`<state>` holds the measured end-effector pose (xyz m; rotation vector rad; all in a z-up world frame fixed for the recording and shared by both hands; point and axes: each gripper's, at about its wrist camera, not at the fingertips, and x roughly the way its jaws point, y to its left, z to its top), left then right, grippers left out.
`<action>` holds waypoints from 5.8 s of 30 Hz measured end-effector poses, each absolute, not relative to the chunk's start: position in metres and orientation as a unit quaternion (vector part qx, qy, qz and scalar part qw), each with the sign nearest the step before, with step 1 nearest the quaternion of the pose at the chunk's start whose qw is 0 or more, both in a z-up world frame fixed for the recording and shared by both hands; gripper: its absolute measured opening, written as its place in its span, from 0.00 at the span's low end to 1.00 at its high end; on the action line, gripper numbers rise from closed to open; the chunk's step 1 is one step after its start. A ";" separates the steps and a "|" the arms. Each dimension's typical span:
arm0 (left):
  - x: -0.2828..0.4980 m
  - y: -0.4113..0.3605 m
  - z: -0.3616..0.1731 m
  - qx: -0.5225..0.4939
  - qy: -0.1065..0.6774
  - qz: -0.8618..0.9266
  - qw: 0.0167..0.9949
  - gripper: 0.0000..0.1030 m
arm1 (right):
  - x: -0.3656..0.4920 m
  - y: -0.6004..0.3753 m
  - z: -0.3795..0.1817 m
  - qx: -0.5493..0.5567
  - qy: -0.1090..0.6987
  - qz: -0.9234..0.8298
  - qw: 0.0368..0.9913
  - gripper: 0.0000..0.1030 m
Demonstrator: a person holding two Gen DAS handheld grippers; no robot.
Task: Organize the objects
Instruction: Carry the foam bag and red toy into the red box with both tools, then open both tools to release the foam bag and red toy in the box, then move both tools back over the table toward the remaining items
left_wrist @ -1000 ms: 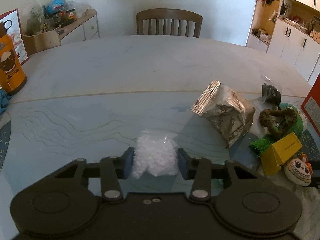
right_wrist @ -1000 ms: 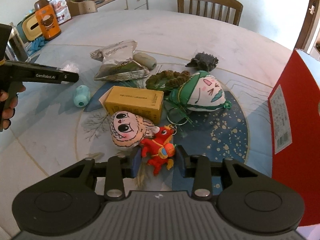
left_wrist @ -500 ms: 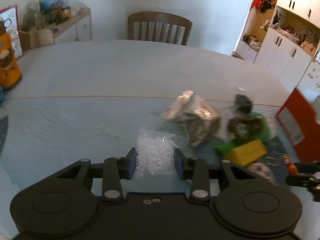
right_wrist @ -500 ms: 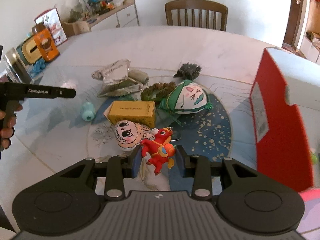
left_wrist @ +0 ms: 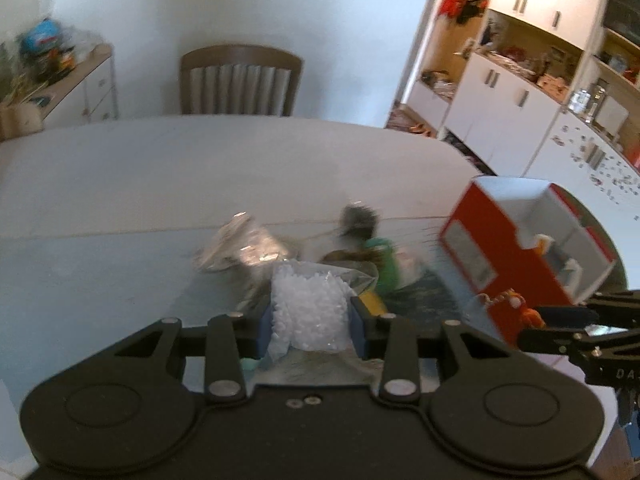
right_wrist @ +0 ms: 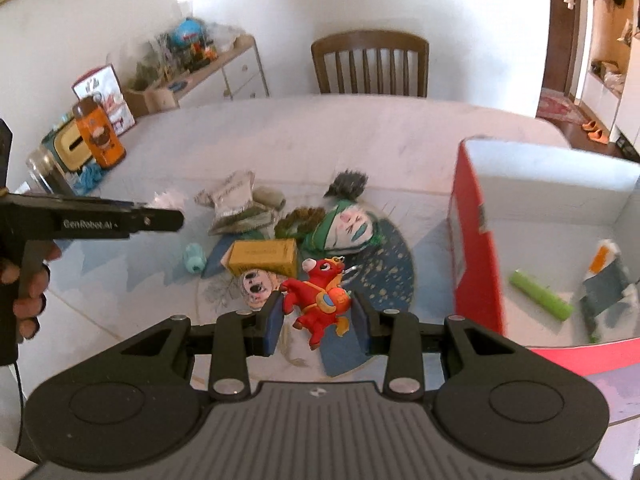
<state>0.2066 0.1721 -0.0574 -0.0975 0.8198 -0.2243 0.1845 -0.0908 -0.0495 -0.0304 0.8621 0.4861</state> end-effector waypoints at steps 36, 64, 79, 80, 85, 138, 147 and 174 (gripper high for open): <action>0.251 -0.055 -0.026 0.021 0.373 -0.208 0.904 0.36 | 0.233 -0.264 -0.006 -0.047 0.357 0.179 0.916 0.34; 0.344 -0.165 -0.105 0.106 0.459 -0.191 0.861 0.36 | 0.285 -0.289 -0.091 -0.076 0.458 0.203 0.862 0.34; 0.364 -0.188 -0.137 0.132 0.523 -0.191 0.820 0.36 | 0.295 -0.295 -0.106 -0.066 0.490 0.210 0.844 0.35; 0.366 -0.187 -0.139 0.132 0.526 -0.191 0.818 0.36 | 0.296 -0.296 -0.106 -0.065 0.491 0.210 0.843 0.35; 0.369 -0.190 -0.146 0.138 0.540 -0.191 0.808 0.36 | 0.299 -0.298 -0.105 -0.062 0.496 0.212 0.839 0.35; 0.269 -0.115 -0.028 0.028 0.392 -0.210 0.895 0.64 | 0.243 -0.316 -0.030 0.020 0.403 0.186 0.896 0.39; 0.238 -0.081 -0.008 0.010 0.357 -0.206 0.911 0.72 | 0.222 -0.300 -0.010 0.030 0.371 0.188 0.909 0.51; 0.191 0.052 0.007 -0.013 0.311 -0.153 0.938 0.99 | 0.179 -0.189 0.007 0.058 0.332 0.214 0.917 0.83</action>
